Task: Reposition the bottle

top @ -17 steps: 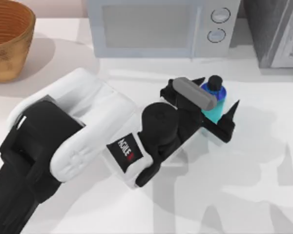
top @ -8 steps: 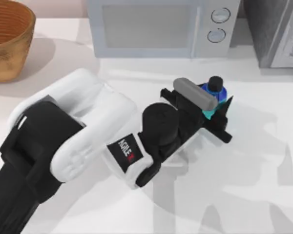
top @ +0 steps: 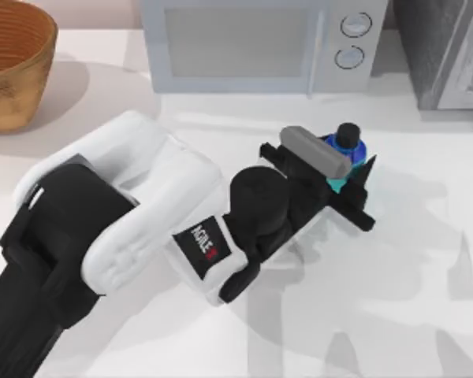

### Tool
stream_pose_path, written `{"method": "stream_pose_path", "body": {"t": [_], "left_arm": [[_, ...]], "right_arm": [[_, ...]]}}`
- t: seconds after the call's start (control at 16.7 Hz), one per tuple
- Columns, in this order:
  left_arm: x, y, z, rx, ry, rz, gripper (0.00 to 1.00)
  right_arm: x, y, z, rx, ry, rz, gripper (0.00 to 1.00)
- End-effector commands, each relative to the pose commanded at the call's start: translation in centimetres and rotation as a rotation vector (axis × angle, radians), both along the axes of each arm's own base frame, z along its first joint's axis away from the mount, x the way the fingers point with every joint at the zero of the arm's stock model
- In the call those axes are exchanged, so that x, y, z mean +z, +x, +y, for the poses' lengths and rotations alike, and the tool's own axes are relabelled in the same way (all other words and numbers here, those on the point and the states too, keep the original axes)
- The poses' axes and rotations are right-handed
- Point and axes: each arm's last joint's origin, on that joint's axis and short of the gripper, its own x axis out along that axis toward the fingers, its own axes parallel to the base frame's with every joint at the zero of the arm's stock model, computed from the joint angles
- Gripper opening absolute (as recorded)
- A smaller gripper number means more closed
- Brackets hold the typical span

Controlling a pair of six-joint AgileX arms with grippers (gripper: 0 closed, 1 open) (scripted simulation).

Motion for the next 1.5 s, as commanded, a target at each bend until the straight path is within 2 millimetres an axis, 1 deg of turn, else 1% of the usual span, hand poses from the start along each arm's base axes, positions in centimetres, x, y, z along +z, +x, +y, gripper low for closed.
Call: {"method": "stream_pose_path", "body": {"t": [0.24, 0.3, 0.42, 0.48, 0.6, 0.72, 0.78, 0.84, 0.96, 1.08, 1.14, 1.26, 1.38, 1.5], "left_arm": [[0.1, 0.1, 0.2, 0.003, -0.001, -0.003, 0.0], [0.2, 0.4, 0.6, 0.003, -0.003, -0.005, 0.0], [0.4, 1.2, 2.8, 0.002, -0.006, -0.011, 0.0], [0.5, 1.8, 4.5, 0.001, -0.005, -0.012, 0.0], [0.7, 2.9, 9.0, 0.002, -0.001, -0.01, 0.0], [0.8, 3.5, 14.7, 0.008, 0.005, -0.002, 0.0], [1.0, 3.4, 17.7, 0.013, 0.007, 0.004, 0.0], [1.2, 3.1, 20.7, 0.018, 0.009, 0.009, 0.0], [1.7, 1.7, 26.2, 0.027, 0.008, 0.015, 0.0], [2.4, -0.2, 30.3, 0.032, 0.005, 0.015, 0.0], [2.8, -1.2, 31.8, 0.033, 0.004, 0.013, 0.0], [3.3, -2.9, 33.7, 0.033, 0.003, 0.006, 0.0], [3.6, -3.6, 34.4, 0.033, 0.004, 0.002, 0.0], [3.6, -3.6, 34.4, 0.033, 0.004, 0.002, 0.0]], "right_arm": [[0.0, 0.0, 0.0, 0.0, 0.0, 0.0, 1.0], [0.0, 0.0, 0.0, 0.0, 0.0, 0.0, 1.0], [0.0, 0.0, 0.0, 0.0, 0.0, 0.0, 1.0], [0.0, 0.0, 0.0, 0.0, 0.0, 0.0, 1.0], [0.0, 0.0, 0.0, 0.0, 0.0, 0.0, 1.0], [0.0, 0.0, 0.0, 0.0, 0.0, 0.0, 1.0], [0.0, 0.0, 0.0, 0.0, 0.0, 0.0, 1.0], [0.0, 0.0, 0.0, 0.0, 0.0, 0.0, 1.0], [0.0, 0.0, 0.0, 0.0, 0.0, 0.0, 1.0], [0.0, 0.0, 0.0, 0.0, 0.0, 0.0, 1.0], [0.0, 0.0, 0.0, 0.0, 0.0, 0.0, 1.0], [0.0, 0.0, 0.0, 0.0, 0.0, 0.0, 1.0], [0.0, 0.0, 0.0, 0.0, 0.0, 0.0, 1.0], [0.0, 0.0, 0.0, 0.0, 0.0, 0.0, 1.0]]}}
